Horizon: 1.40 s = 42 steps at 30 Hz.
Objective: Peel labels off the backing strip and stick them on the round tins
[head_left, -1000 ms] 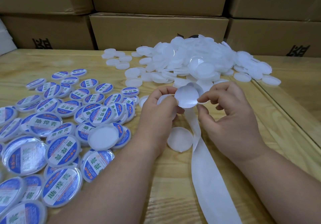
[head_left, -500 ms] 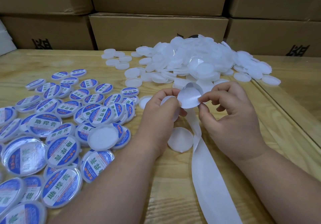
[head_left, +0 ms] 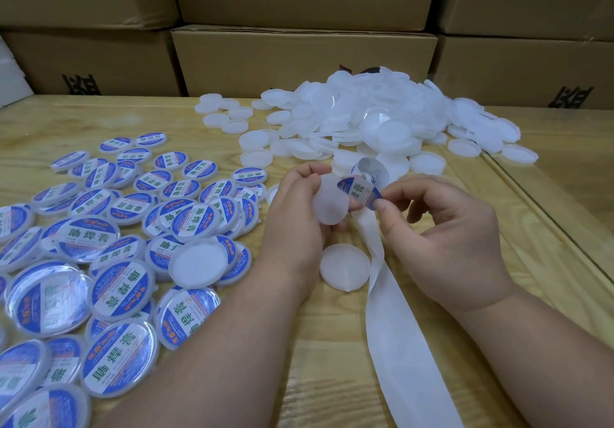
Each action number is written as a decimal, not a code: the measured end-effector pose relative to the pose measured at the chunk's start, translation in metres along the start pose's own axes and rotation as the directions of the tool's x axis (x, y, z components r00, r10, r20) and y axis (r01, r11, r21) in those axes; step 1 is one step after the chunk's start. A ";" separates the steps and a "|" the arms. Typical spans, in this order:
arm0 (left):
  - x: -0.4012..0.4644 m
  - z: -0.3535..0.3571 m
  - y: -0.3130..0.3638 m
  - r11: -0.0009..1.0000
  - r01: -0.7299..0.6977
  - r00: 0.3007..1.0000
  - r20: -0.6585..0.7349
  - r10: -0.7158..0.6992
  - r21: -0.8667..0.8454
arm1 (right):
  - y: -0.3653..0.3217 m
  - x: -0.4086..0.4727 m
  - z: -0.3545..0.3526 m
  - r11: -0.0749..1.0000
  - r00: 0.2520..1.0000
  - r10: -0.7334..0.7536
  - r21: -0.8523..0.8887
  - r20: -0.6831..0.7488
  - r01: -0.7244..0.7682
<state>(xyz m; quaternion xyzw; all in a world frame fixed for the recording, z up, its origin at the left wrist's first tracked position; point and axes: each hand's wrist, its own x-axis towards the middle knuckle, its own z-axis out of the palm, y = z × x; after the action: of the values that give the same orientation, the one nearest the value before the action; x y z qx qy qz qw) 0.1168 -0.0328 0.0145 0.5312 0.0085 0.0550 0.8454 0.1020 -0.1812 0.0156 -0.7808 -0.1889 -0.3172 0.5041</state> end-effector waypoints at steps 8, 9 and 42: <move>-0.001 0.000 0.003 0.994 0.026 0.997 0.075 -0.018 -0.106 | 0.002 0.002 0.000 0.941 0.963 0.226 0.222 0.148 -0.255; -0.001 0.000 0.003 0.990 0.052 0.994 0.105 -0.038 -0.130 | 0.002 0.002 0.001 0.931 0.956 0.237 0.242 0.173 -0.274; -0.002 0.001 -0.002 0.980 -0.039 0.985 0.171 0.005 0.194 | 0.005 0.000 0.002 0.909 0.932 0.319 0.224 0.173 -0.352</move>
<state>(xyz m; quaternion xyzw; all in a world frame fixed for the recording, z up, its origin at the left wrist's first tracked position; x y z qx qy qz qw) 0.1146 -0.0349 0.0131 0.6149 -0.0640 0.0177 0.7858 0.1056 -0.1816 0.0113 -0.7508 -0.1232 -0.1467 0.6321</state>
